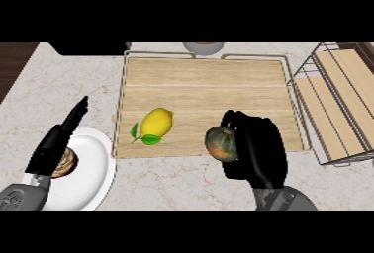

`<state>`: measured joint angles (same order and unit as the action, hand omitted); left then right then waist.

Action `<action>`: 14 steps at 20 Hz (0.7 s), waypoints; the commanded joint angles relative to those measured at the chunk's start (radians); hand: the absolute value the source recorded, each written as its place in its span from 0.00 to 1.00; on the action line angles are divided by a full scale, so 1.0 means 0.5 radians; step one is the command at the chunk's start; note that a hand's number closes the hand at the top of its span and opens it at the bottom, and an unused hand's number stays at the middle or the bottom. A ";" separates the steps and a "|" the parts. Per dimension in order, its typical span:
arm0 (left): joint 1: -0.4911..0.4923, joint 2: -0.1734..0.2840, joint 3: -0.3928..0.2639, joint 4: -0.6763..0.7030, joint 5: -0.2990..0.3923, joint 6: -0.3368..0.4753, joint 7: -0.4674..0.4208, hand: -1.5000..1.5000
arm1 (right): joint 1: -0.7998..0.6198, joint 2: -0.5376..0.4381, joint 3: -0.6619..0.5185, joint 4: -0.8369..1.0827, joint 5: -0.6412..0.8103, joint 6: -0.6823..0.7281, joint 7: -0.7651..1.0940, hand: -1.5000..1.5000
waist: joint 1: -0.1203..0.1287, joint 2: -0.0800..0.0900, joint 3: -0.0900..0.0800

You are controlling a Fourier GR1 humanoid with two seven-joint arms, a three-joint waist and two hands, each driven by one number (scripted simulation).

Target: Pick the lemon from the tray and place it in the tiered shelf

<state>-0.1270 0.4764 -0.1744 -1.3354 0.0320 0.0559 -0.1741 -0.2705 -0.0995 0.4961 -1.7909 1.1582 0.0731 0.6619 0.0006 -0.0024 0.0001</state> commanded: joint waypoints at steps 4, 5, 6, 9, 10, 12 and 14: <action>-0.007 0.042 0.078 0.066 0.012 -0.060 -0.040 0.50 | -0.219 -0.085 -0.200 -0.681 0.056 0.151 0.092 1.00 | -0.032 -0.007 -0.002; -0.014 0.035 0.084 0.086 0.005 -0.056 -0.034 0.50 | -0.337 -0.059 -0.255 -0.717 0.069 0.256 0.168 1.00 | -0.024 -0.005 -0.002; 0.029 -0.044 0.023 -0.053 -0.022 0.022 0.057 0.50 | -0.325 -0.053 -0.182 -0.883 0.138 0.387 0.279 1.00 | -0.024 -0.015 -0.002; 0.016 -0.042 0.033 0.060 -0.045 -0.036 -0.009 0.50 | -0.615 -0.108 -0.434 -0.944 0.052 0.740 0.348 1.00 | -0.017 -0.004 -0.003; 0.106 -0.087 -0.021 -0.071 -0.089 0.023 0.011 0.50 | -0.710 -0.064 -0.536 -0.939 -0.025 0.810 0.390 1.00 | 0.000 -0.005 -0.002; 0.066 -0.039 0.019 -0.108 -0.067 -0.025 0.085 0.50 | -0.861 0.015 -0.511 -1.063 -0.032 1.104 0.622 1.00 | -0.007 -0.011 -0.003; -0.007 -0.062 0.052 0.062 -0.101 -0.003 -0.016 0.50 | -1.031 0.021 -0.775 -1.010 -0.184 1.217 0.661 1.00 | -0.020 -0.006 -0.004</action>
<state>-0.1177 0.4517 -0.1607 -1.3388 -0.0025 0.0502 -0.1635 -0.6504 -0.1104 0.2274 -2.2576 1.1302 0.5085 0.8758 -0.0066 -0.0059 -0.0012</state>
